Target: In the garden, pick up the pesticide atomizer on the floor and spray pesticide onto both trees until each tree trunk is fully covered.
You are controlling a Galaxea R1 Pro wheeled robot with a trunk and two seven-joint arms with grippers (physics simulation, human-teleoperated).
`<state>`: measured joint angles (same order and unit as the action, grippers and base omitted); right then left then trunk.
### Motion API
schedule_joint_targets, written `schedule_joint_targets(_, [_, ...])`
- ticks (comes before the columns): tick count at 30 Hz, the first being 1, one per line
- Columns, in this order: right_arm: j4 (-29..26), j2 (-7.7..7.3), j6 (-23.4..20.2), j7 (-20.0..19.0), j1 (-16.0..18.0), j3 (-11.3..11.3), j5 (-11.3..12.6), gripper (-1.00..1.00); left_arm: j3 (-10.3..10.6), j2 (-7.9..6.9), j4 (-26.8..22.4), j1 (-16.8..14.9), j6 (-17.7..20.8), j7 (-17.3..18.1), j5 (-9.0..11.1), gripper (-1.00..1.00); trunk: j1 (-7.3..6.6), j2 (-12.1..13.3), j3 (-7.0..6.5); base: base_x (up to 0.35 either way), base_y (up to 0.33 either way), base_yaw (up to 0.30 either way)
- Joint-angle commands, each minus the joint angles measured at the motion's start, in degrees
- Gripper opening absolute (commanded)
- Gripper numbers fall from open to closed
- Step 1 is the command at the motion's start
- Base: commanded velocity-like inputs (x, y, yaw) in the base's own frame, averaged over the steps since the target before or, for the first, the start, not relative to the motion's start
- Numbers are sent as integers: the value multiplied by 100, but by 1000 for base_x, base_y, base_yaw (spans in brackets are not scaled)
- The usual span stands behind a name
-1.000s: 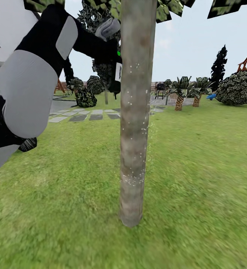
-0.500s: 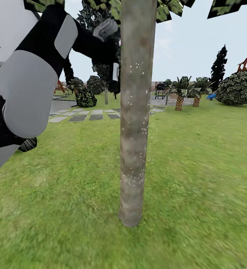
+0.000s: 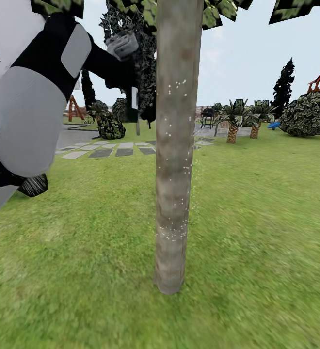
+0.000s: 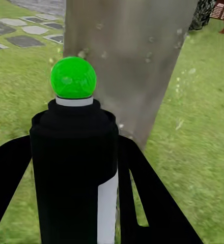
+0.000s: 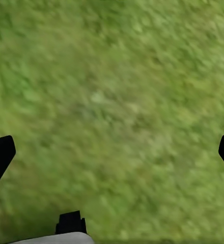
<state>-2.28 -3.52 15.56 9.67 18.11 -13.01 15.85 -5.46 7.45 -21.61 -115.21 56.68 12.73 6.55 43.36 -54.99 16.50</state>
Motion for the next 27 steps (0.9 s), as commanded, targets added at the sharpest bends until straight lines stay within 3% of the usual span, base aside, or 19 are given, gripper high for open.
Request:
schedule_joint_targets(1, [0,0,0,0,0,0,-1,100,4,67,97,-2,2,16,5,-100,0,-1,-1,0,0,0])
schedule_joint_targets(4, [0,0,0,0,0,0,-3,100,9,203,168,-2,5,279,42,-100,0,-1,-1,0,0,0])
schedule_joint_targets(5, [0,0,0,0,0,0,-2,100,10,255,182,-2,3,712,198,-100,0,-1,-1,0,0,0])
schedule_joint_targets(6, [0,0,0,0,0,0,-2,100,14,255,187,-2,2,888,347,-100,0,-1,-1,0,0,0])
schedule_joint_targets(11, [0,0,0,0,0,0,-1,100,34,255,178,-2,1,1071,1120,-100,0,-1,-1,0,0,0])
schedule_joint_targets(12, [0,0,0,0,0,0,-2,100,36,255,176,-2,1,1089,1196,-100,0,-1,-1,0,0,0])
schedule_joint_targets(14, [0,0,0,0,0,0,-2,100,32,255,175,-2,1,1114,1214,-100,0,-1,-1,0,0,0])
schedule_joint_targets(18, [0,0,0,0,0,0,0,100,21,255,196,-2,1,1670,1218,-100,0,-1,-1,0,0,0])
schedule_joint_targets(23, [0,0,0,0,0,0,-1,100,24,255,284,-2,-8,1810,1207,-100,0,-1,-1,0,0,0])
schedule_joint_targets(24, [0,0,-2,0,0,0,-1,100,70,255,376,-2,-18,1802,1175,-100,0,-1,-1,0,0,0])
schedule_joint_targets(27, [0,0,0,0,0,0,0,100,603,255,504,-2,-48,1771,839,-100,0,-1,-1,0,0,0])
